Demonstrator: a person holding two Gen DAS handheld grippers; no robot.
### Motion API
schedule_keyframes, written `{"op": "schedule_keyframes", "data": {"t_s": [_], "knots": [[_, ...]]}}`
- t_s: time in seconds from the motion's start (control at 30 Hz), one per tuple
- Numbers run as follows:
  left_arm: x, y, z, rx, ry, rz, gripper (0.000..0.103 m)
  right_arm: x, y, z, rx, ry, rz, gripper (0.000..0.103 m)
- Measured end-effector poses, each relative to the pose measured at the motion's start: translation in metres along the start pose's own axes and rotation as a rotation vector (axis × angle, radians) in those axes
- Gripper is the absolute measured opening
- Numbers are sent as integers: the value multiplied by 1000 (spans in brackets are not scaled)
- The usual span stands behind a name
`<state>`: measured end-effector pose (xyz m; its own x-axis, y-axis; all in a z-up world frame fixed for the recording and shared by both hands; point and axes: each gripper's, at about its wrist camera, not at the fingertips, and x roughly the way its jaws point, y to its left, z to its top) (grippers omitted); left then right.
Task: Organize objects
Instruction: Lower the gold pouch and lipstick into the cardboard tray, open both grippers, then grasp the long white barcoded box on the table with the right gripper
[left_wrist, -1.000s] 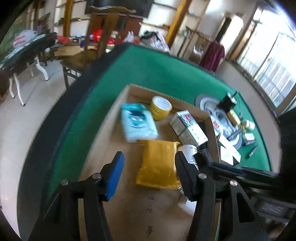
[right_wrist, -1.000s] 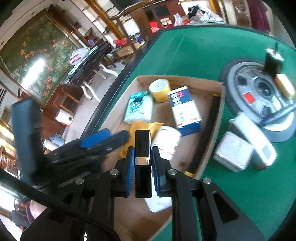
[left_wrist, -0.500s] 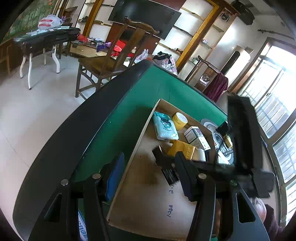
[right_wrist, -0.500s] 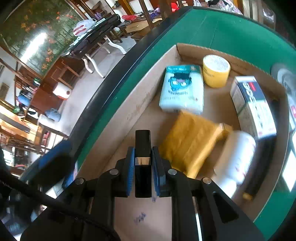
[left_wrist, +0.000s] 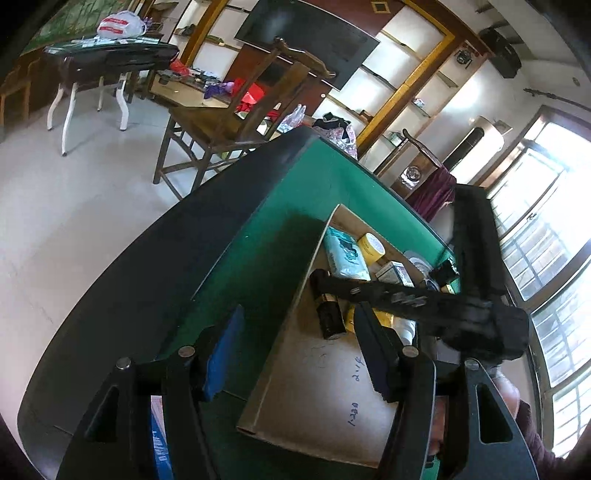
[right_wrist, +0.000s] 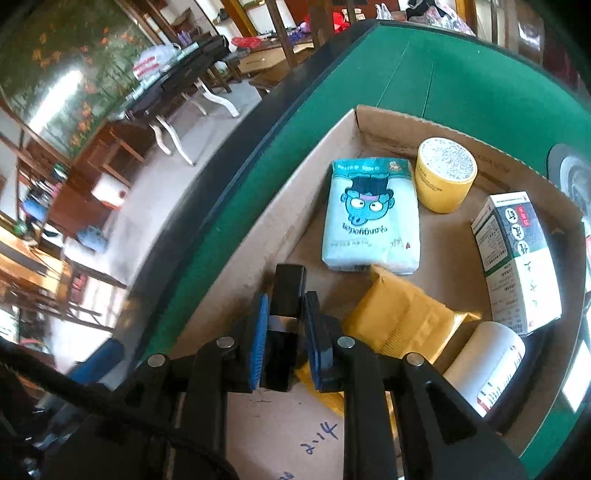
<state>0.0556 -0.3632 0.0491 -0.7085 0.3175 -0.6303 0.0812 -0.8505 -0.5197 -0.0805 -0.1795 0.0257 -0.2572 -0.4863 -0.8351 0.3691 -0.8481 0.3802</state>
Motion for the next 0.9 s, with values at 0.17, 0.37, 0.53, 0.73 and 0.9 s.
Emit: {"op": "schedule_keyframes", "data": {"t_s": [0.17, 0.37, 0.53, 0.73, 0.9], "knots": [[0, -8, -2, 13, 6, 14, 56, -45, -9, -5, -25, -103, -24, 27], [2, -49, -13, 112, 26, -18, 58, -122, -38, -29, -52, -267, -179, 59], [14, -102, -32, 225, 75, -49, 59, -173, -108, -57, 94, -336, -244, 68], [34, -171, -63, 368, 161, -83, 59, -188, -181, -90, 266, -327, -202, 68], [41, -207, -80, 409, 198, -103, 59, -176, -196, -98, 183, -273, -261, 68]]}}
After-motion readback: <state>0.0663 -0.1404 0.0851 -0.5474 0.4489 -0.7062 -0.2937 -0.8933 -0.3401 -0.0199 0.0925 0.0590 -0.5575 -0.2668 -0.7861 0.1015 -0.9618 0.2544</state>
